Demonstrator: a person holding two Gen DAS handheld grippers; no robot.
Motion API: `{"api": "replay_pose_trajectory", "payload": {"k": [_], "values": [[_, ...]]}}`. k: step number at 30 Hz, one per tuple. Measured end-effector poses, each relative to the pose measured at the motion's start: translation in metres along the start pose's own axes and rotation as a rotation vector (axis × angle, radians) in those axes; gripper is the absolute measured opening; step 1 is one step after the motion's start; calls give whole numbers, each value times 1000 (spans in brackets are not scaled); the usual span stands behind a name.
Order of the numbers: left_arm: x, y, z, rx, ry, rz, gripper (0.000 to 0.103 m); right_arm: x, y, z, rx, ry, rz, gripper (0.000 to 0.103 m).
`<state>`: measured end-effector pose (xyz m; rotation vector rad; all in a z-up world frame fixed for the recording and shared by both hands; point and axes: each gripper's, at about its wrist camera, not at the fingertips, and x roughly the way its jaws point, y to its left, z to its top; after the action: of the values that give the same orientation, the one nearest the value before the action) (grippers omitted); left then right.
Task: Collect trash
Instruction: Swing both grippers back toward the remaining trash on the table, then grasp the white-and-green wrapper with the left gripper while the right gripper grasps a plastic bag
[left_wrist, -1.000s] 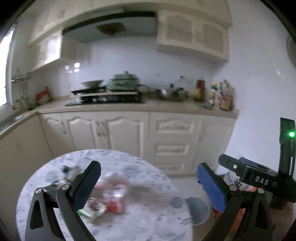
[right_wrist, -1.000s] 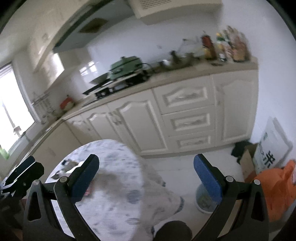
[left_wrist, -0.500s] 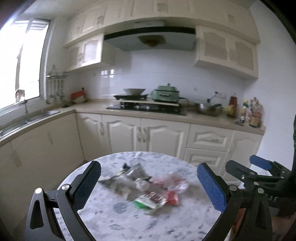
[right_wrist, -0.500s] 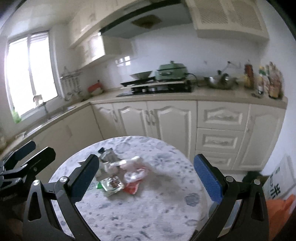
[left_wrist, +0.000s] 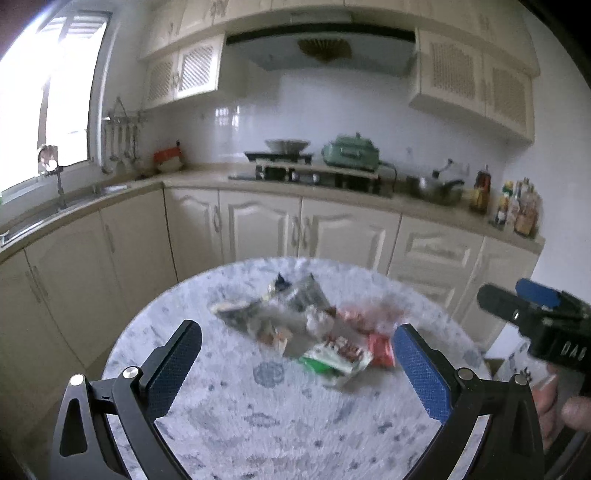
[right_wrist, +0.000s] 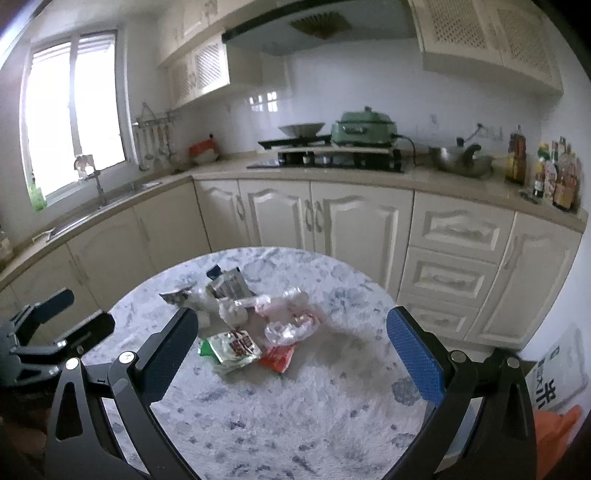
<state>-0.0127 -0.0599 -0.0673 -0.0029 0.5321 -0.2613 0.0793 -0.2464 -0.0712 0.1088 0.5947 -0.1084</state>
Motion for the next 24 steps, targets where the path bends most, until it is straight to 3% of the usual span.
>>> {"api": "replay_pose_trajectory", "payload": {"k": [16,24], "values": [[165,-22,26,125,310,-67,102,76,-42,-26,87,157,-2,103],[228,-34,39,257,391,-98,101,94,-50,-26,108,179,5,103]]}}
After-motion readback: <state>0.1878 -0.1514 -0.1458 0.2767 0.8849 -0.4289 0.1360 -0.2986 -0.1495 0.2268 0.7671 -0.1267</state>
